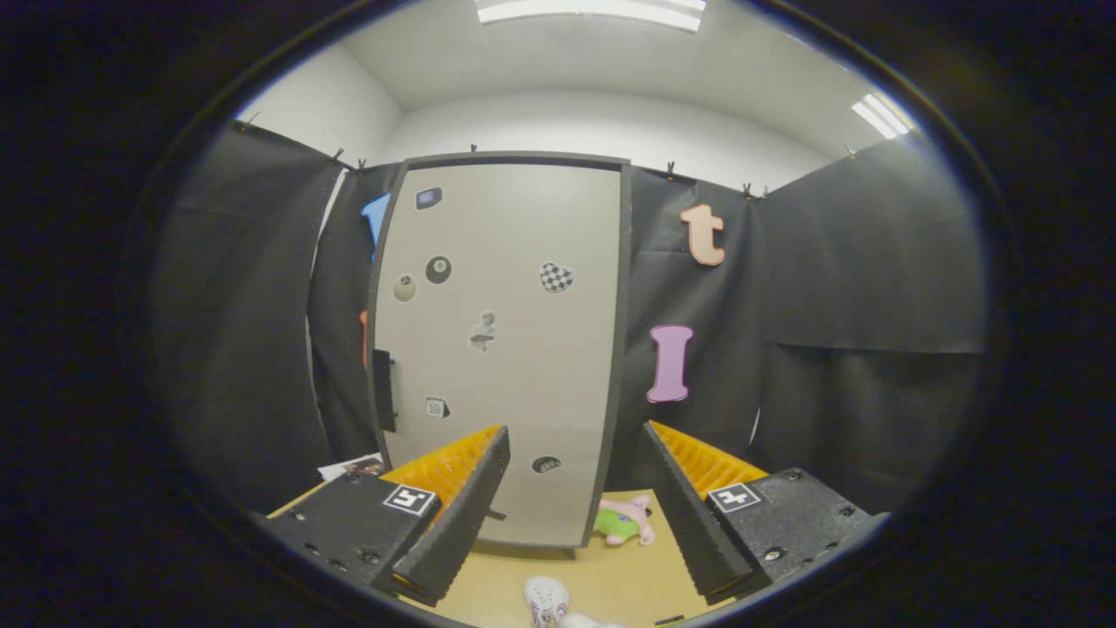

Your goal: Open the shoe cabinet door, grab the shoes and put them into the shoe cabinet, then close the shoe cabinet door.

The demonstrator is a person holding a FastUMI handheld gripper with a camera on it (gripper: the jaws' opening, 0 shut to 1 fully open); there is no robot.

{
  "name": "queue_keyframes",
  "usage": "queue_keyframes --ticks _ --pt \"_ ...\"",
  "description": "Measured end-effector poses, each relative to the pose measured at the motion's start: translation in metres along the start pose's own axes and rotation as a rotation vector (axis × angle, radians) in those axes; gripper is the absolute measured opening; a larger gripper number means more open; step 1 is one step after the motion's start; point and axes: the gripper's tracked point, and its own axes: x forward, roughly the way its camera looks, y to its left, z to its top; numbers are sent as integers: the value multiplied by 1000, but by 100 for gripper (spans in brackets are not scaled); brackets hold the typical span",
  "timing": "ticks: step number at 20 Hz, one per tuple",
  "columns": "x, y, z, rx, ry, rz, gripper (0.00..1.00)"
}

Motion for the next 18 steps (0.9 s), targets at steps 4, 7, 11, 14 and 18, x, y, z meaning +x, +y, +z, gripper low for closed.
queue_keyframes --ticks 4,7,11,14,18 --pt "26 60 -4 -6 -8 58 98" --pt "51 105 -11 8 4 86 98" --pt "90 162 -18 19 17 121 98" --pt "119 195 -20 18 15 133 98" --pt "160 222 -29 4 36 137 98"
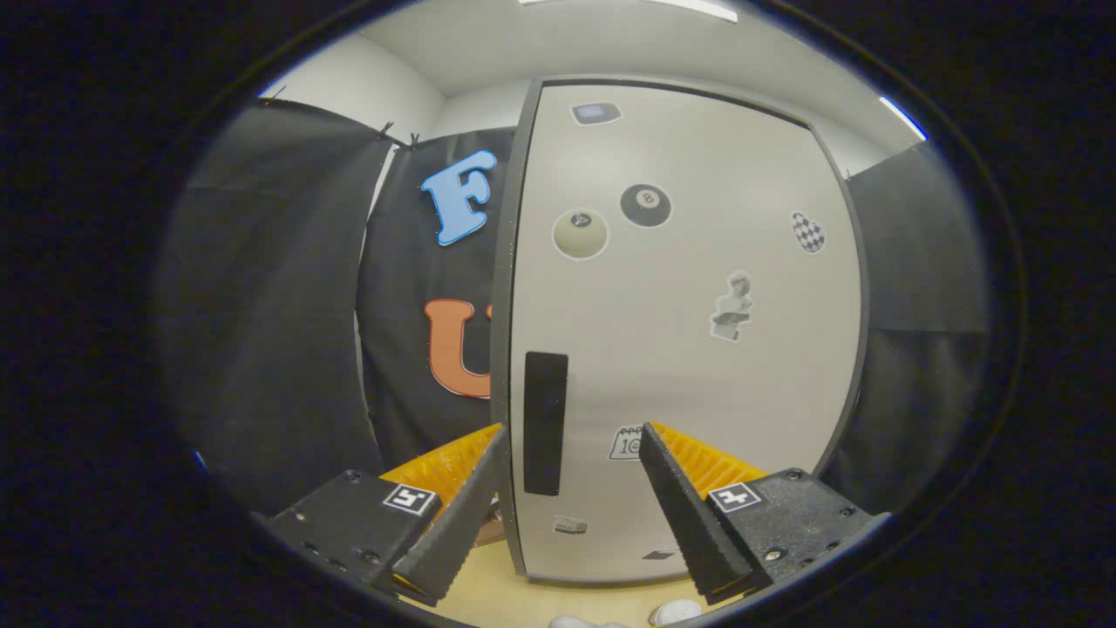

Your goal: Open the shoe cabinet door, grab the shoes and put them into the shoe cabinet, then close the shoe cabinet door.

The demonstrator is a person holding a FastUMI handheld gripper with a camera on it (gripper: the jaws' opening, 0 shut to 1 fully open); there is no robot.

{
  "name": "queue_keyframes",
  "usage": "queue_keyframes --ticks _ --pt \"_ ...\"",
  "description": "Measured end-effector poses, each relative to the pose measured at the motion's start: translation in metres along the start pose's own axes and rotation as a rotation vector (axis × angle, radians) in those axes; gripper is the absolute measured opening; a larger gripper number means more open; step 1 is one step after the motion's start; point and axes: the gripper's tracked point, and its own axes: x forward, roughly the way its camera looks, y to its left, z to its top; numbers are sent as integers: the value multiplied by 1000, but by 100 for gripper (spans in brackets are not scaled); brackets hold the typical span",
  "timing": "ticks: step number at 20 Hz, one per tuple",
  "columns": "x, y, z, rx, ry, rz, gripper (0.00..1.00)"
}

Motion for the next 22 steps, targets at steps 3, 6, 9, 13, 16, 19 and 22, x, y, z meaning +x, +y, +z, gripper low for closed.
queue_keyframes --ticks 3,6,9,13,16,19,22 --pt "26 4 -5 7 4 -18 99" --pt "49 10 -13 27 31 -19 92" --pt "60 17 -20 36 55 -10 66" --pt "59 14 -19 53 64 -26 33" --pt "57 13 -20 60 72 -12 28" --pt "48 15 -20 54 78 11 27" --pt "30 18 -19 70 89 48 27"
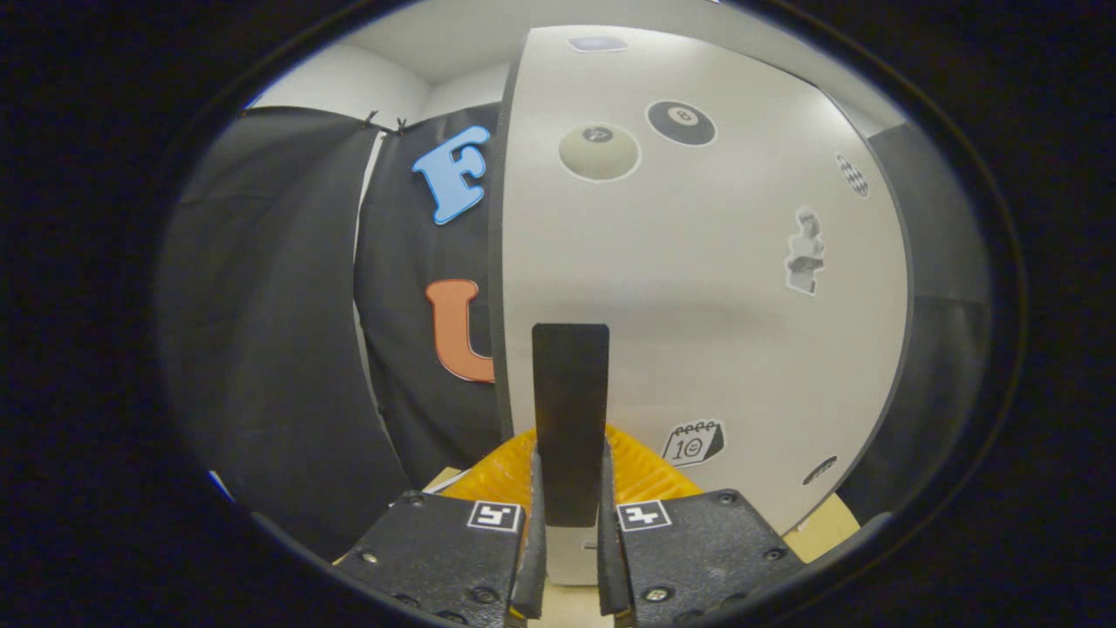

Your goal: Open the shoe cabinet door, grab the shoes and put them into the shoe cabinet, then close the shoe cabinet door.

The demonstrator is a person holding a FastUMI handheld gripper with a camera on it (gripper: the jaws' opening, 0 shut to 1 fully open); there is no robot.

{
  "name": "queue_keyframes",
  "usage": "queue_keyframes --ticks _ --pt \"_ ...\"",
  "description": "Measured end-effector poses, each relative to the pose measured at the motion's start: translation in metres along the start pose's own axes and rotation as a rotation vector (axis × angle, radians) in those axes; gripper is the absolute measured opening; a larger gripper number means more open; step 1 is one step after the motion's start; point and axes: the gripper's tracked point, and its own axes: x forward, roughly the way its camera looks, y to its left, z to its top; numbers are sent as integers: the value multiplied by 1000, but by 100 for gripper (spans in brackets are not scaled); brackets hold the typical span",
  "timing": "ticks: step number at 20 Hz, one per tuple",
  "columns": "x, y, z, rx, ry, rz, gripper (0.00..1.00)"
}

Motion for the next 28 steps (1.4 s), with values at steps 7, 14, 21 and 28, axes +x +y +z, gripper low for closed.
queue_keyframes --ticks 7,14,21,28 --pt "-71 -12 -12 12 11 72 27" --pt "-127 -31 -17 43 20 110 27" --pt "-179 -63 -25 66 15 117 27" --pt "-232 -113 -32 68 9 96 26"
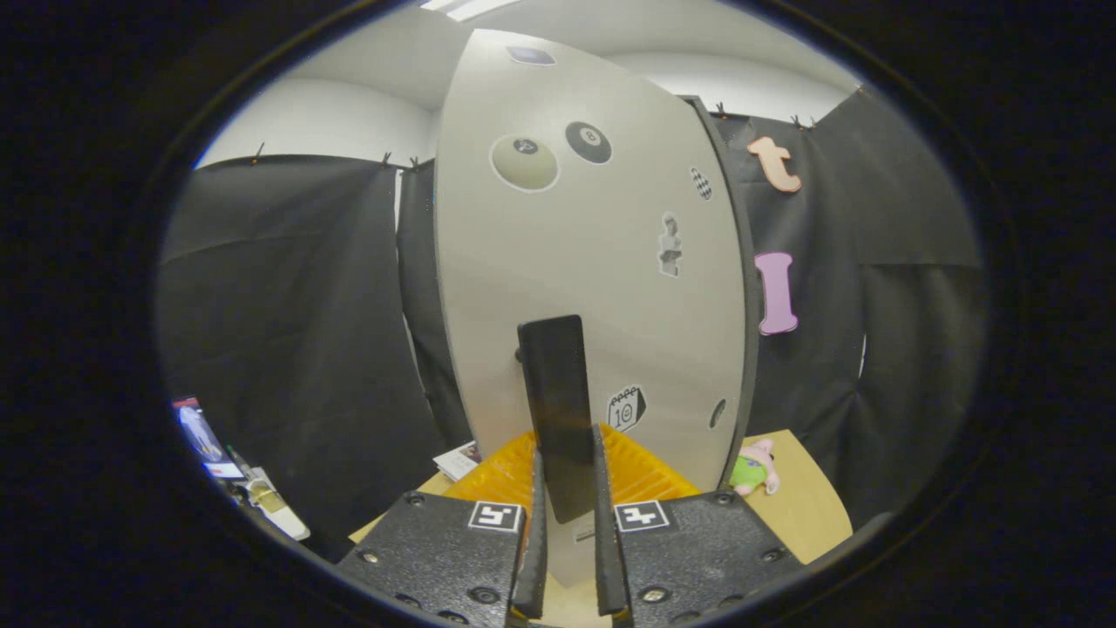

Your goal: Open the shoe cabinet door, grab the shoes and put them into the shoe cabinet, then close the shoe cabinet door.

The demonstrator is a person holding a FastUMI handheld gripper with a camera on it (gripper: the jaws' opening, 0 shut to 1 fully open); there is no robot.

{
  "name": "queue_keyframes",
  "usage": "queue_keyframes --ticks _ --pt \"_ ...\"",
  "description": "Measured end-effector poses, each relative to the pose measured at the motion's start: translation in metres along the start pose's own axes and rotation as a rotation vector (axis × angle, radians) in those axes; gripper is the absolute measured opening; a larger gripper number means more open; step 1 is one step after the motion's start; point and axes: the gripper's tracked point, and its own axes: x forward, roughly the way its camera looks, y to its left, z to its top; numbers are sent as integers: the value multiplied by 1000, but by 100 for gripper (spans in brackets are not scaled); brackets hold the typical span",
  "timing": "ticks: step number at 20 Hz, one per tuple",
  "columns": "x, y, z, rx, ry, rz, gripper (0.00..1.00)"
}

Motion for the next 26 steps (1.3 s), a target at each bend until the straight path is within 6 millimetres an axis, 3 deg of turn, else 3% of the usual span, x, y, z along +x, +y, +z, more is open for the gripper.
queue_keyframes --ticks 6,12,14,15,18,21,26 --pt "-52 -53 1 -33 -4 -94 24" --pt "-100 -156 -1 -131 21 -305 15" --pt "-117 -200 -4 -104 18 -376 12" --pt "-118 -208 -5 -50 17 -363 10" --pt "-118 -201 -6 55 20 -276 16" --pt "-115 -206 -3 -56 18 -329 16" --pt "-120 -204 -11 -59 23 -349 15"
